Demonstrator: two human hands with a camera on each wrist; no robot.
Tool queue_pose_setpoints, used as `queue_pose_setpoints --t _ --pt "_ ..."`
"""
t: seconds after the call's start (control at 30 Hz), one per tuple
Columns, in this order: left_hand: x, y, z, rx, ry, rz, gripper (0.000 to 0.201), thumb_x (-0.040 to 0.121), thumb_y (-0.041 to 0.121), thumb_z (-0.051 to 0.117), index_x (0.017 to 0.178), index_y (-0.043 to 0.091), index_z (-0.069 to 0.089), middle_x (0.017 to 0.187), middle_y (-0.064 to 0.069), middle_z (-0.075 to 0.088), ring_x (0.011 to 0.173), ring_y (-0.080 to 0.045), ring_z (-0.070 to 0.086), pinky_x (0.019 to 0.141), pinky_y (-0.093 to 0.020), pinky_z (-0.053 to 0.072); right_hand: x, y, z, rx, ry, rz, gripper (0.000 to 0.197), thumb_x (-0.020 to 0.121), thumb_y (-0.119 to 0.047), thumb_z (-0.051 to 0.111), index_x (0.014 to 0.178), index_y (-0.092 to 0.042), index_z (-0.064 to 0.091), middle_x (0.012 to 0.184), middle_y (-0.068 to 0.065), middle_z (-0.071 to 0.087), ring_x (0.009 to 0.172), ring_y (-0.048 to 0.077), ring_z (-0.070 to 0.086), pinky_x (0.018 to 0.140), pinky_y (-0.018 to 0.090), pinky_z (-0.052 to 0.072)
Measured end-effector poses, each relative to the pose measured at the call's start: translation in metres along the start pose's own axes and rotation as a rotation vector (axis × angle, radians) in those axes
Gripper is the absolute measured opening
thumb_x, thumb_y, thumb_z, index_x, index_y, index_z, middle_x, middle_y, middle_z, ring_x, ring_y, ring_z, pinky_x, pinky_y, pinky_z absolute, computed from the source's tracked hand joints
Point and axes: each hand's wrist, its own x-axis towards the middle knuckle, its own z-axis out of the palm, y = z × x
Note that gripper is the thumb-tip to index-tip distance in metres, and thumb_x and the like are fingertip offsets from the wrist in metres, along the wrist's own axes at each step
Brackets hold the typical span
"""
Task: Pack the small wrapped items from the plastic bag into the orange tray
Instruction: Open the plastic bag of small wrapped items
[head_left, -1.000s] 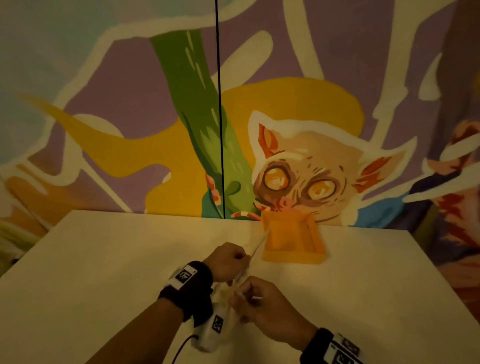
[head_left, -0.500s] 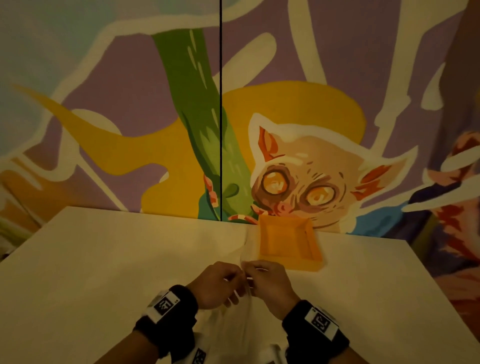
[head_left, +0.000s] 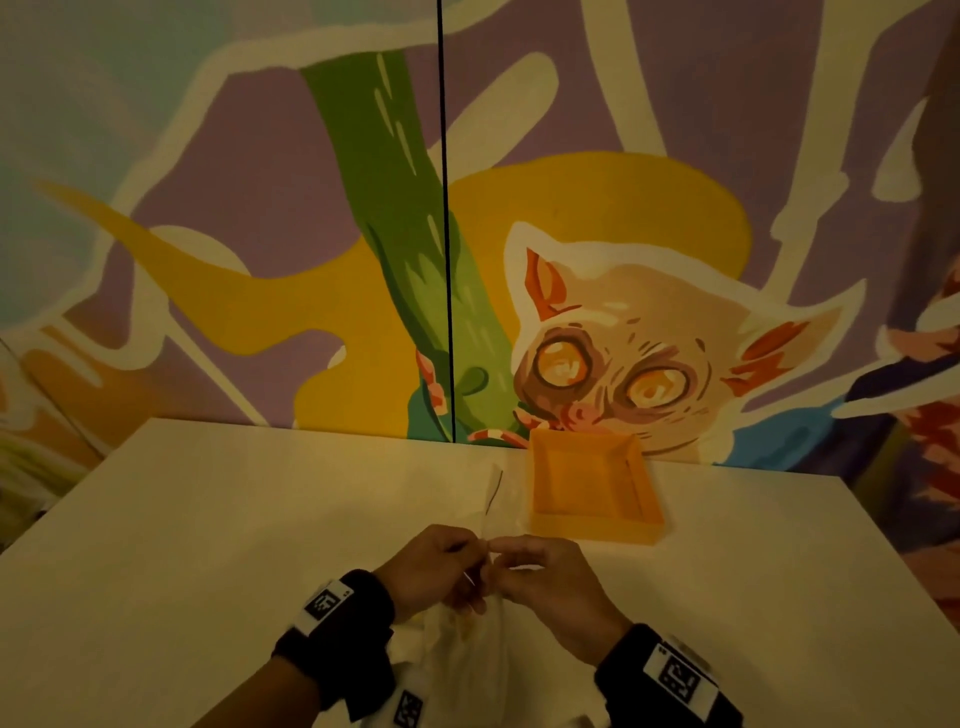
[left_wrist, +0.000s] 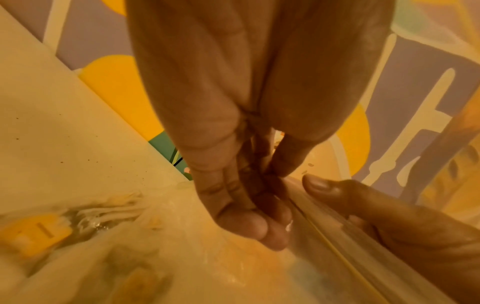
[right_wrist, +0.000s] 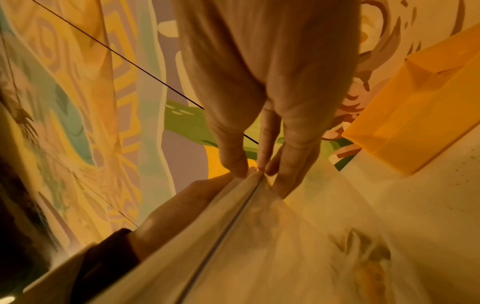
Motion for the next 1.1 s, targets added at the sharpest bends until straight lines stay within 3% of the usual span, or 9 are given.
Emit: queue_pose_setpoints --t 0.1,0.27,0.4,0.53,0.67,0.8,0.93,1.03,1.1 --pt "0.001 0.001 0.002 -0.045 -0.005 -0.013 0.03 0.1 0.013 0.047 0.077 0.005 0.063 0.074 -0.013 0.067 0.071 -0.027 0.067 0.063 -0.032 0.052 0.0 0.005 -0.004 -0.113 -0.015 -0.034 0.029 0.078 -0.009 0.078 0.092 -0.033 0.075 0.082 0.003 0.068 0.083 0.019 0.066 0.079 0.028 0.058" --pt "0.0 0.0 0.004 -0.065 -0.026 0.034 0.022 0.096 0.007 0.055 0.079 0.002 0.067 0.073 -0.014 0.069 0.068 -0.021 0.067 0.064 -0.027 0.053 -0.004 0.006 -0.011 -0.144 -0.068 -0.058 0.03 0.084 -0.006 0.071 0.111 -0.02 0.072 0.084 0.005 0.073 0.078 0.012 0.07 0.077 0.02 0.055" --pt "0.001 -0.004 0.002 -0.117 0.005 0.056 0.021 0.096 0.004 0.052 0.08 0.001 0.065 0.078 -0.017 0.067 0.072 -0.028 0.067 0.066 -0.032 0.052 -0.004 0.003 -0.013 -0.308 0.046 -0.112 0.014 0.079 -0.019 0.078 0.092 -0.019 0.077 0.079 -0.005 0.074 0.076 0.002 0.069 0.068 0.013 0.052" --pt "0.001 -0.004 0.003 -0.074 0.062 0.108 0.019 0.095 0.001 0.053 0.082 -0.003 0.064 0.076 -0.016 0.068 0.071 -0.029 0.067 0.065 -0.033 0.055 -0.001 0.001 -0.012 -0.34 0.15 -0.092 0.005 0.071 -0.013 0.08 0.075 -0.015 0.078 0.069 -0.003 0.074 0.066 0.009 0.07 0.065 0.021 0.057" --pt "0.001 -0.004 0.004 0.002 0.161 0.141 0.019 0.094 -0.002 0.055 0.078 -0.005 0.065 0.068 -0.015 0.067 0.063 -0.026 0.067 0.063 -0.034 0.056 0.002 0.001 -0.006 -0.37 0.223 -0.065 0.01 0.068 -0.009 0.079 0.07 -0.018 0.075 0.066 -0.005 0.072 0.063 0.004 0.067 0.057 0.011 0.049" --pt "0.001 -0.007 0.003 0.126 0.301 0.138 0.02 0.086 -0.003 0.056 0.07 0.0 0.066 0.063 -0.014 0.069 0.059 -0.025 0.067 0.066 -0.039 0.059 0.005 0.001 -0.002 -0.289 0.3 -0.022 0.007 0.071 -0.005 0.077 0.071 -0.008 0.07 0.062 0.002 0.071 0.057 0.013 0.069 0.063 0.03 0.06" --pt "-0.009 -0.012 -0.026 0.261 0.566 0.134 0.021 0.084 0.009 0.063 0.064 0.002 0.063 0.056 -0.01 0.069 0.051 -0.018 0.065 0.057 -0.029 0.055 0.011 0.007 -0.034 -0.059 0.467 0.068 0.014 0.077 0.006 0.071 0.081 0.005 0.058 0.061 0.016 0.068 0.055 0.028 0.071 0.063 0.043 0.061" --pt "-0.015 -0.011 -0.045 0.289 0.537 0.113 0.023 0.084 0.01 0.064 0.065 -0.002 0.063 0.056 -0.011 0.068 0.053 -0.023 0.067 0.058 -0.033 0.056 0.011 0.006 -0.051 -0.081 0.403 0.053 0.017 0.079 0.01 0.066 0.081 0.001 0.052 0.065 0.018 0.067 0.057 0.03 0.07 0.063 0.044 0.061" --pt "-0.015 -0.008 -0.045 0.336 0.479 0.098 0.024 0.085 0.011 0.065 0.065 -0.003 0.062 0.058 -0.011 0.069 0.055 -0.023 0.068 0.059 -0.032 0.057 0.014 0.004 -0.049 -0.272 0.312 0.045 0.02 0.078 0.002 0.071 0.089 -0.002 0.054 0.078 0.012 0.066 0.063 0.025 0.07 0.066 0.039 0.06"
